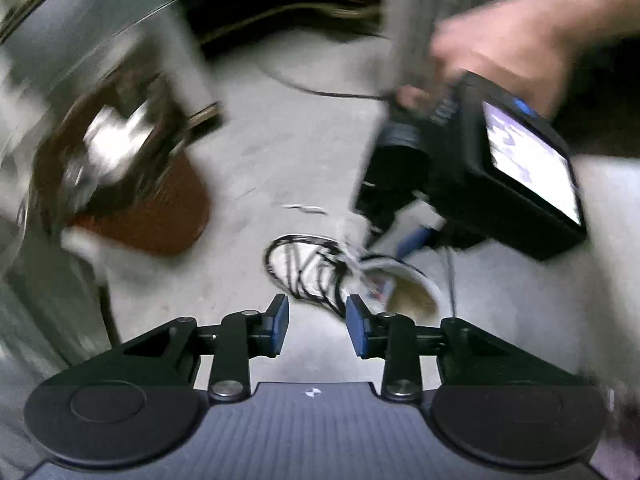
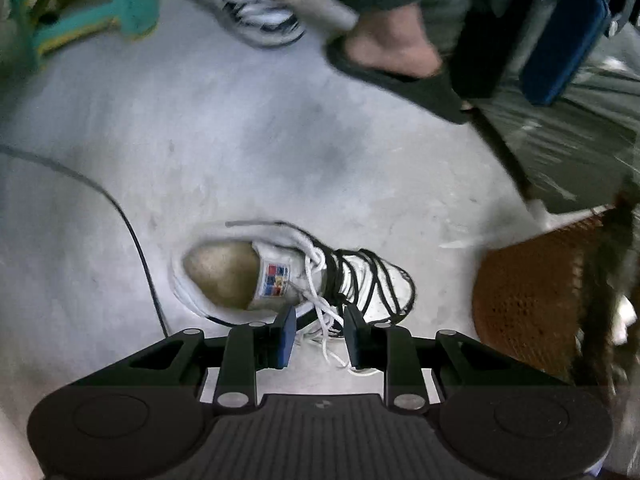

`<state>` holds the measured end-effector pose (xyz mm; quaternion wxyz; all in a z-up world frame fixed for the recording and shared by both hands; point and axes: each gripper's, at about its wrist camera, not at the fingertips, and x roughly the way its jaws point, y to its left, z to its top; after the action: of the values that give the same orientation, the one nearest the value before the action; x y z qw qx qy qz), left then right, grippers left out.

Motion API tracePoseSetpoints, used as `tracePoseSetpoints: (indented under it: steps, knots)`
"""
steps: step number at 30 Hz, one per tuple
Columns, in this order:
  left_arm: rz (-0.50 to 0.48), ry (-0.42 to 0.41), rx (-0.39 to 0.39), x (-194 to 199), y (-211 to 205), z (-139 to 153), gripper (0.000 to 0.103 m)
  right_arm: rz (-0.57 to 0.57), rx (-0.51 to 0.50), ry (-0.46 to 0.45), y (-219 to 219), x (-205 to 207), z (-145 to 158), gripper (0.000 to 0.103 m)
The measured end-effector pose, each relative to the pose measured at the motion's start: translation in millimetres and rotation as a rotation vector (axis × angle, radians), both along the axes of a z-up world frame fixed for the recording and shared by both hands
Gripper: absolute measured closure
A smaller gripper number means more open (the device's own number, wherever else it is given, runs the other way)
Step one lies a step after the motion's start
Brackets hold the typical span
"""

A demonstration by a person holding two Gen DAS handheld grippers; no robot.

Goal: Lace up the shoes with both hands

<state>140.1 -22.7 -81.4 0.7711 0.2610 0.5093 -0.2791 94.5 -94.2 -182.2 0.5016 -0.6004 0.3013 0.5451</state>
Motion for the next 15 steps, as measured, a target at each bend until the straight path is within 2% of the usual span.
tracePoseSetpoints:
  steps: [2,4,8,11,15]
  knots:
    - [0.147,-0.055,0.011,-4.6,-0.5,-37.6,0.069,0.035,-0.028,0.015,0.7,8.2,-14.1,0.075]
    - [0.274,-0.074,-0.023,-22.7,-0.1,-78.7,0.067,0.041,-0.035,0.029,0.2,17.5,-22.5,0.076]
    - [0.547,-0.037,-0.183,-61.9,7.8,-128.4,0.068,-0.020,0.005,0.074,4.5,35.4,-27.6,0.076]
    - [0.633,0.018,-0.265,-74.8,4.7,-147.5,0.068,-0.026,0.000,0.113,6.7,39.0,-35.3,0.077]
    - [0.632,0.012,-0.272,-70.5,-1.8,-150.3,0.068,-0.026,-0.005,0.157,5.4,36.5,-45.5,0.080]
